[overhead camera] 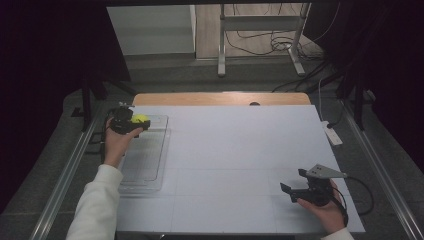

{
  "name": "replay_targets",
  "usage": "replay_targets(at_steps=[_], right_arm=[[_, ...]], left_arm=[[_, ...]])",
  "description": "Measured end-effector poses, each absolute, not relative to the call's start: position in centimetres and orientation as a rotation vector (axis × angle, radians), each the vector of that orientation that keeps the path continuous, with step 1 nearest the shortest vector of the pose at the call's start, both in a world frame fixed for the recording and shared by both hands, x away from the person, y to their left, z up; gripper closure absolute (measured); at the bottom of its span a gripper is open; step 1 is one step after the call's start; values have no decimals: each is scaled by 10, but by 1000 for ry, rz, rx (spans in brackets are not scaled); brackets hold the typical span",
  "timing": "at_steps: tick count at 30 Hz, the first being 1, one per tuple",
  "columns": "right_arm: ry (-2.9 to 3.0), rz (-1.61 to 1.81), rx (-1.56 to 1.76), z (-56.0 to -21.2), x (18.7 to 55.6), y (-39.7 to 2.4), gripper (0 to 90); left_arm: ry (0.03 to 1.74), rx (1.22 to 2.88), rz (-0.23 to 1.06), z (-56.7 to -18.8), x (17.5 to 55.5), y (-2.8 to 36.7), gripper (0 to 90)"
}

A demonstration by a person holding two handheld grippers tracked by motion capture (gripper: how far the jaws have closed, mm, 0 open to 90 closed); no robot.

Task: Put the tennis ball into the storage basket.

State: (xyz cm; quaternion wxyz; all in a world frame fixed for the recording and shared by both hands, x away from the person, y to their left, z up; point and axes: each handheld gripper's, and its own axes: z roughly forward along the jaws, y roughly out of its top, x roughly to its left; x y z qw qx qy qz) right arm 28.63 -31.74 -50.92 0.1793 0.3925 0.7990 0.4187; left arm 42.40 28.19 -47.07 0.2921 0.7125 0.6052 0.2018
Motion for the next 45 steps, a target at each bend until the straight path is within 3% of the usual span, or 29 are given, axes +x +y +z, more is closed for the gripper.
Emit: replay_targets(at_steps=[45], right_arm=[[2261, 1185, 1109, -510, 286, -317, 101]], left_arm=[[1651, 1990, 511, -492, 429, 279, 259]])
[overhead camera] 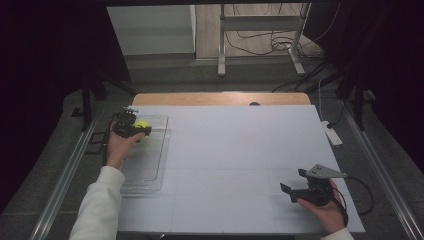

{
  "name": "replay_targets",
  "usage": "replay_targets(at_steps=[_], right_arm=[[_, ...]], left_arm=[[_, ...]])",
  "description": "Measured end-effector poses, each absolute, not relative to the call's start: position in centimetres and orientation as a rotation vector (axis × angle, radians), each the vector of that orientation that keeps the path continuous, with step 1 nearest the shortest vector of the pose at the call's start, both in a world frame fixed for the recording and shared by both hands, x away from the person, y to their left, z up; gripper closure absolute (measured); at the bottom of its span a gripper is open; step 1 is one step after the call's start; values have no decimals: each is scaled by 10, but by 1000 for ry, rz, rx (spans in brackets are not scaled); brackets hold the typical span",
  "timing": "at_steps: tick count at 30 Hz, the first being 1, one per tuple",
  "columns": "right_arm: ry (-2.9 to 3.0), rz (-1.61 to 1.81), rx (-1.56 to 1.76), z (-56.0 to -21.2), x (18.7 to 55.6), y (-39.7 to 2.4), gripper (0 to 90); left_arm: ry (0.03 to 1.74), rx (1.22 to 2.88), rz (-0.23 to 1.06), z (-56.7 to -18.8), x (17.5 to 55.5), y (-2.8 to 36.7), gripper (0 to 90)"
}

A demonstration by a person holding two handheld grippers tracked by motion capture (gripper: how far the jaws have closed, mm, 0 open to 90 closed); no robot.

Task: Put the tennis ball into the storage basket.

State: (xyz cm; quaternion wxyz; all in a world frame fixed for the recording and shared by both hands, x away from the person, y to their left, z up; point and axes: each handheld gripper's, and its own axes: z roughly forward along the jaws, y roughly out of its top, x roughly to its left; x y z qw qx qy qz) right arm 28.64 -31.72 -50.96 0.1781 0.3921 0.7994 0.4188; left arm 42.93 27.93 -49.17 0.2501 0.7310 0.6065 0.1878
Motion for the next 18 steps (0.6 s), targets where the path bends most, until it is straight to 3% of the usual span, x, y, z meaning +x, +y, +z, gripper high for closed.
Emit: replay_targets(at_steps=[18], right_arm=[[2266, 1177, 1110, -510, 287, -318, 101]], left_arm=[[1674, 2060, 508, -503, 435, 273, 255]])
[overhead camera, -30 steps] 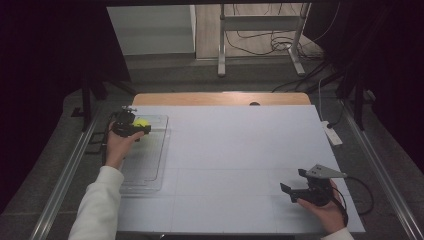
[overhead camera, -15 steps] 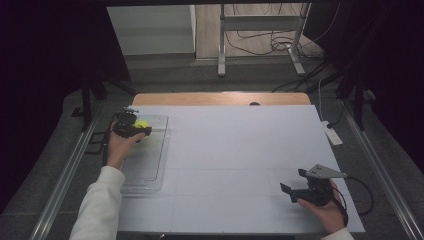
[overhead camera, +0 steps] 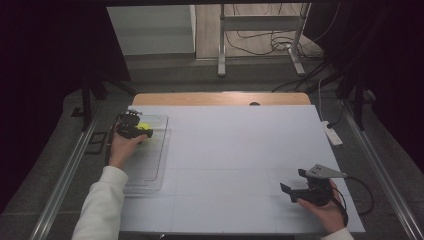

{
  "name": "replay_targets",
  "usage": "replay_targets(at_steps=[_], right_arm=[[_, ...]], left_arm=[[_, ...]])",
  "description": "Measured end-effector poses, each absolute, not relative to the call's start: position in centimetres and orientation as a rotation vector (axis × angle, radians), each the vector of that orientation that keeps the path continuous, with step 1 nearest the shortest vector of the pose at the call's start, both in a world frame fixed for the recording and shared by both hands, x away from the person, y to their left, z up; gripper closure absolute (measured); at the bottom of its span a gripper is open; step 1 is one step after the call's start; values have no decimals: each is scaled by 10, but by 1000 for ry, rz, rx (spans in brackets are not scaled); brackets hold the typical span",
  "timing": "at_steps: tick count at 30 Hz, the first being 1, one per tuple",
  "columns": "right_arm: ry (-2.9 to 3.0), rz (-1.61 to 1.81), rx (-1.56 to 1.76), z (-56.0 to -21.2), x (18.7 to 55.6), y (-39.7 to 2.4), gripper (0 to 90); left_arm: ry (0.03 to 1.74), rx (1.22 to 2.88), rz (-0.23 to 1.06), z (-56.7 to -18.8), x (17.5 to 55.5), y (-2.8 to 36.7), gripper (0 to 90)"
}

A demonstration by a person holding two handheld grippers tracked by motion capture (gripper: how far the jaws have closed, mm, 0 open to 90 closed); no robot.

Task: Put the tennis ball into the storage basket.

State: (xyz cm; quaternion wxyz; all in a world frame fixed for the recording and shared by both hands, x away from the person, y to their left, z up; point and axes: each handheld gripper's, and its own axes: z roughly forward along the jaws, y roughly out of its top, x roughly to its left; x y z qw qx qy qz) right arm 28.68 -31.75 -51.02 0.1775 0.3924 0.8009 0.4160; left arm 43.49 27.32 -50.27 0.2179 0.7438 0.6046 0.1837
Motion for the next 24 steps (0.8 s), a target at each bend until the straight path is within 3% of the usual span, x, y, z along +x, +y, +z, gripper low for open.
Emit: replay_targets(at_steps=[11, 24], right_arm=[[2270, 1181, 1105, -510, 287, -317, 100], [2270, 1181, 1104, -511, 287, -317, 101]], left_arm=[[1676, 2063, 510, -505, 435, 274, 250], [1605, 2008, 540, -496, 429, 275, 156]])
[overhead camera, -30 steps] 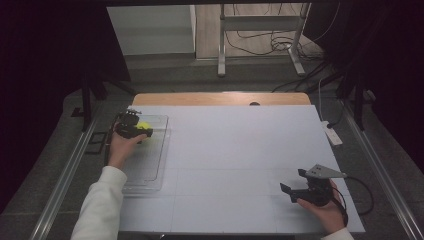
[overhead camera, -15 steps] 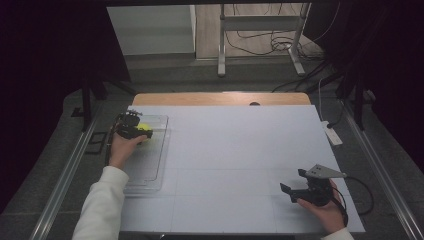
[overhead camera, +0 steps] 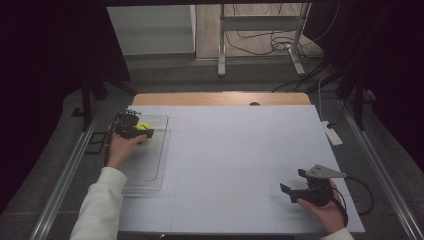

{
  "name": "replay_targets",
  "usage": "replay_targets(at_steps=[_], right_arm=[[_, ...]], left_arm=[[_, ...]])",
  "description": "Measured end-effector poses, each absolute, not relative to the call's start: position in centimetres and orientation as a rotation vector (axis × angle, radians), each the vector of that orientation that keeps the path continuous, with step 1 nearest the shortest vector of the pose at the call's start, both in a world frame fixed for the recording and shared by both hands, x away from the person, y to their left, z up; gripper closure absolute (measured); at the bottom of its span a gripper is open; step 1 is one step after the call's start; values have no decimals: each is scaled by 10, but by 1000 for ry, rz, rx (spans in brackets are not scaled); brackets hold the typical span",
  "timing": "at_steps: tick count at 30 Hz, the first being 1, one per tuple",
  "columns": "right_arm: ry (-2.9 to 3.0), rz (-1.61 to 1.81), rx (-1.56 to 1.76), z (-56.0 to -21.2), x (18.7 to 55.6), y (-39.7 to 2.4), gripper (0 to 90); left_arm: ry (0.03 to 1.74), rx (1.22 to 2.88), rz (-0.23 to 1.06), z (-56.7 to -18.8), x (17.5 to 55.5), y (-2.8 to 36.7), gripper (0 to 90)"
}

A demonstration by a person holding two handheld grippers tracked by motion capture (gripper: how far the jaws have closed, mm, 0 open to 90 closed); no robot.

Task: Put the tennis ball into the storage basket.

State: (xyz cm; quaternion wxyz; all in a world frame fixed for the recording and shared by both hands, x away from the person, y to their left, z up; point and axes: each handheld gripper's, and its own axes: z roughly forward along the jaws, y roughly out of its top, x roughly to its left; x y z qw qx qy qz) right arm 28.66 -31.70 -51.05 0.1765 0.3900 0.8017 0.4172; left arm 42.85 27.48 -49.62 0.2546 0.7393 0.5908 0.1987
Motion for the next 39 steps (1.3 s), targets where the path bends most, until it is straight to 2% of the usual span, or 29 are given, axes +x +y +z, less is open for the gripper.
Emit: replay_targets(at_steps=[21, 39], right_arm=[[2268, 1193, 1118, -512, 289, -319, 101], [2261, 1211, 1112, -510, 288, -320, 103]], left_arm=[[1484, 1888, 522, -473, 407, 279, 145], [1342, 1859, 505, -453, 375, 267, 150]])
